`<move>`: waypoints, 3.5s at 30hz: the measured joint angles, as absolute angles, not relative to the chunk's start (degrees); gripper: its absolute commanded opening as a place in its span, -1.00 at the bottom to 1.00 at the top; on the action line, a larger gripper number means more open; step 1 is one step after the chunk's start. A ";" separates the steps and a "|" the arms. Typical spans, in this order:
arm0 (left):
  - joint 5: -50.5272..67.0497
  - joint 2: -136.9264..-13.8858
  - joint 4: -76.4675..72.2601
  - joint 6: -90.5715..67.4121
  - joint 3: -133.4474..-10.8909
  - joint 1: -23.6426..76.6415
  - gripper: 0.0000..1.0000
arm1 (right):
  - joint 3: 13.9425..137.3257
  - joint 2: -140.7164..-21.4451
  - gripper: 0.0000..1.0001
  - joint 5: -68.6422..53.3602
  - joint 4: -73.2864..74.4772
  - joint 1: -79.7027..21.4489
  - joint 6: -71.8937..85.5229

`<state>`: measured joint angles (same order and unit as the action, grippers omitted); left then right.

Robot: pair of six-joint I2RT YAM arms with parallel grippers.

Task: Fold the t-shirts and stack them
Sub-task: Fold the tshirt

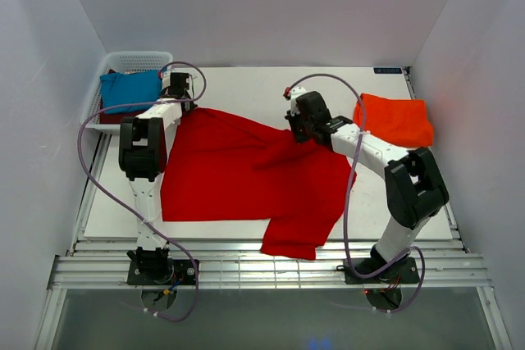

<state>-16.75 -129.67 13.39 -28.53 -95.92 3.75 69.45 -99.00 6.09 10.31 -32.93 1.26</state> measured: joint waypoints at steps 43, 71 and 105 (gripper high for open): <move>-19.29 -138.61 17.78 -28.58 -118.26 3.68 -1.00 | 125.73 -133.23 -0.85 4.12 12.69 -9.65 2.26; -19.73 -117.54 2.15 -28.91 -79.68 3.57 -1.00 | 65.10 -90.08 -0.85 3.40 3.53 -19.16 3.95; -27.55 -105.67 11.18 -33.82 -65.06 5.54 -0.81 | 53.76 -74.02 -0.13 14.35 23.81 -26.76 9.74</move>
